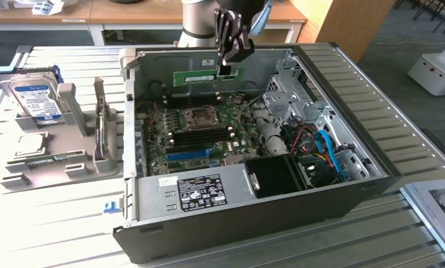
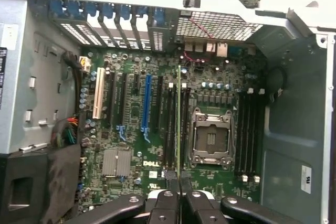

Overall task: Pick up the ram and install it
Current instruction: 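Pick up the ram and move it above insertion slot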

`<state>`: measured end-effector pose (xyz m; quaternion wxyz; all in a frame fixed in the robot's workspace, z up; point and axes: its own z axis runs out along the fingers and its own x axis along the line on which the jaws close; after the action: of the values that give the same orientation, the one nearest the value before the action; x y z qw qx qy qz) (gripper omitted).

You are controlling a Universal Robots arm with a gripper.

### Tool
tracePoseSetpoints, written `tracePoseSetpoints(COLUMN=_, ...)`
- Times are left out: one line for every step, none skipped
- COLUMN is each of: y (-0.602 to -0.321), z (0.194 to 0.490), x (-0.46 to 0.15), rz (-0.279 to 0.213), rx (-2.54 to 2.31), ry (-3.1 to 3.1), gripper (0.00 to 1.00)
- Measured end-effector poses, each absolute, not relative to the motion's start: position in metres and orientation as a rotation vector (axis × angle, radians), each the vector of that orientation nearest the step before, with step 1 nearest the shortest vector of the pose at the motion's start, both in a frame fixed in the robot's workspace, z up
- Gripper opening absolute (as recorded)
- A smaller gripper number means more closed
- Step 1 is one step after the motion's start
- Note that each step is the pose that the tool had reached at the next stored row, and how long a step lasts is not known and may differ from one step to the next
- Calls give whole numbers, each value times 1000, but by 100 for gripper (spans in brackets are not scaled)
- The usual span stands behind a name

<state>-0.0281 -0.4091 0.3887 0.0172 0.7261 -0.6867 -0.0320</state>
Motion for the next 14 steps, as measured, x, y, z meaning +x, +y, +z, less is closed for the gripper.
tracePoseSetpoints(y=-408, z=389, x=-28, rz=-100, rx=2256, ry=-2134, gripper=12)
tracePoseSetpoints(y=-407, z=389, x=-28, rz=-100, rx=2256, ry=-2134, gripper=12)
tracePoseSetpoints(y=-407, z=389, x=-28, rz=-100, rx=2256, ry=-2134, gripper=12)
tracePoseSetpoints(y=-407, z=389, x=-28, rz=-100, rx=2256, ry=-2134, gripper=12)
tracePoseSetpoints(y=-407, z=389, x=-28, rz=-100, rx=2256, ry=-2134, gripper=12)
tracePoseSetpoints(y=-407, z=389, x=-28, rz=-100, rx=2256, ry=-2134, gripper=12)
tracePoseSetpoints(y=-407, z=389, x=-28, rz=-100, rx=2256, ry=-2134, gripper=12)
tracePoseSetpoints(y=-407, z=388, x=-28, rz=-100, rx=2256, ry=-2134, gripper=12)
tracePoseSetpoints(y=-407, z=388, x=-28, rz=-99, rx=2256, ry=-2134, gripper=12)
tracePoseSetpoints(y=-407, z=387, x=-28, rz=-99, rx=2257, ry=-2134, gripper=12)
tracePoseSetpoints(y=-407, z=386, x=-28, rz=-99, rx=2257, ry=-2134, gripper=12)
tracePoseSetpoints(y=-407, z=385, x=-28, rz=-99, rx=2257, ry=-2134, gripper=12)
tracePoseSetpoints(y=-407, z=384, x=-28, rz=-98, rx=2257, ry=-2135, gripper=12)
tracePoseSetpoints(y=-407, z=384, x=-28, rz=-98, rx=2257, ry=-2135, gripper=12)
